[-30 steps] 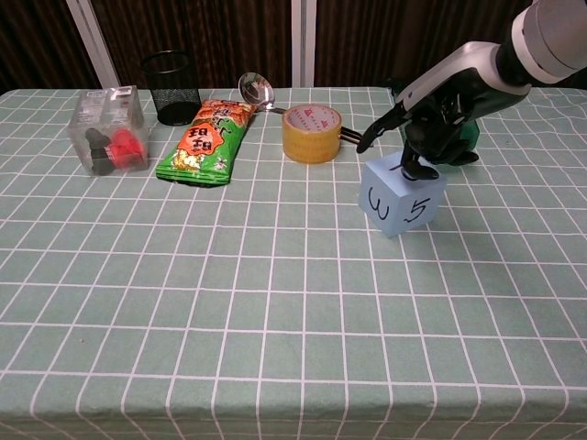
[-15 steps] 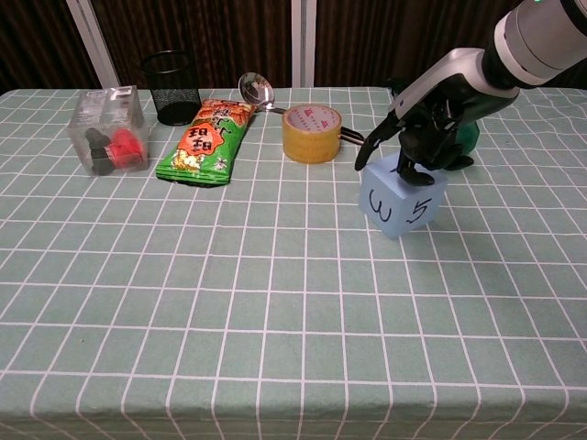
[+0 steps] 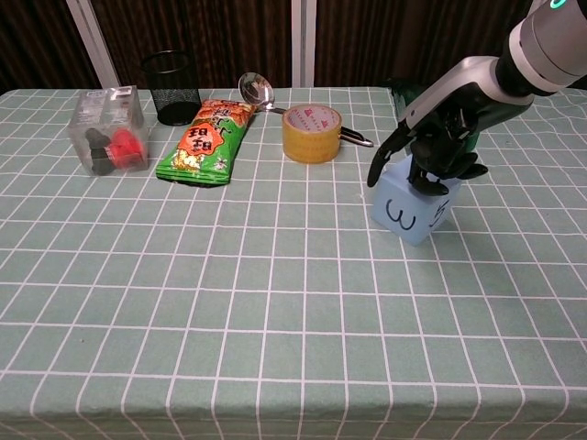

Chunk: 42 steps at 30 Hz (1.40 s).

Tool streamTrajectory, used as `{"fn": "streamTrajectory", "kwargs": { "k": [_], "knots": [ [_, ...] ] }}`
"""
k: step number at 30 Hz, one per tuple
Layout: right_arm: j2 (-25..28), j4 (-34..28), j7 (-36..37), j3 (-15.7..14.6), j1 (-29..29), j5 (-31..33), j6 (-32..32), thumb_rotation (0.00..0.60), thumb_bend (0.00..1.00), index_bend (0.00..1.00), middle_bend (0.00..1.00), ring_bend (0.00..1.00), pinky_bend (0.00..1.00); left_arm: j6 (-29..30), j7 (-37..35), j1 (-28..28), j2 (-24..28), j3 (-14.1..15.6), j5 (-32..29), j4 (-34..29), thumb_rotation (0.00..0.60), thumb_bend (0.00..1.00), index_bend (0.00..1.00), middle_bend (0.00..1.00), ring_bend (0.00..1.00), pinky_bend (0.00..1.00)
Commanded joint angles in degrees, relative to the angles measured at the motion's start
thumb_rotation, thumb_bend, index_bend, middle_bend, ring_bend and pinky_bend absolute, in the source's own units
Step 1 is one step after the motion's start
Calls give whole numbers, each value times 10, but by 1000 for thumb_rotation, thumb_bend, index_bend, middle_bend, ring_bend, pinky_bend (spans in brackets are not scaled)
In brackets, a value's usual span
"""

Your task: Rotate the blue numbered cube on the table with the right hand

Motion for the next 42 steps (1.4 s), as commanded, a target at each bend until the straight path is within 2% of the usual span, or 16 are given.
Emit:
{"fn": "streamTrajectory", "kwargs": {
  "k": [1, 18, 34, 36, 39, 42],
  "knots": [
    [7, -7, -2, -1, -3, -7, -4, 600, 1000, 170, 961, 860, 763, 0, 1, 0, 0, 0, 0, -1, 592, 0, 54, 0, 0, 1],
    [44, -48, -12, -9, -26, -45, -7, 600, 1000, 172, 961, 861, 763, 0, 7, -1, 1, 0, 1, -6, 594, 0, 54, 0, 0, 1],
    [79, -81, -21, 2, -73, -81, 5, 600, 1000, 173, 961, 860, 763, 2, 16, -2, 4, 0, 4, -16, 591, 0, 54, 0, 0, 1],
    [85, -85, -20, 10, -81, -85, 10, 600, 1000, 149, 961, 860, 763, 0, 18, -3, 2, 0, 4, -17, 592, 0, 54, 0, 0, 1],
    [105, -101, -19, 28, -100, -96, 27, 600, 1000, 48, 961, 860, 763, -1, 19, -3, 1, -1, 3, -16, 594, 0, 54, 0, 0, 1],
    [156, -142, -24, 51, -136, -126, 74, 600, 1000, 0, 960, 861, 763, -1, 17, -3, 0, -3, 0, -16, 594, 0, 54, 0, 0, 1]
  ]
}}
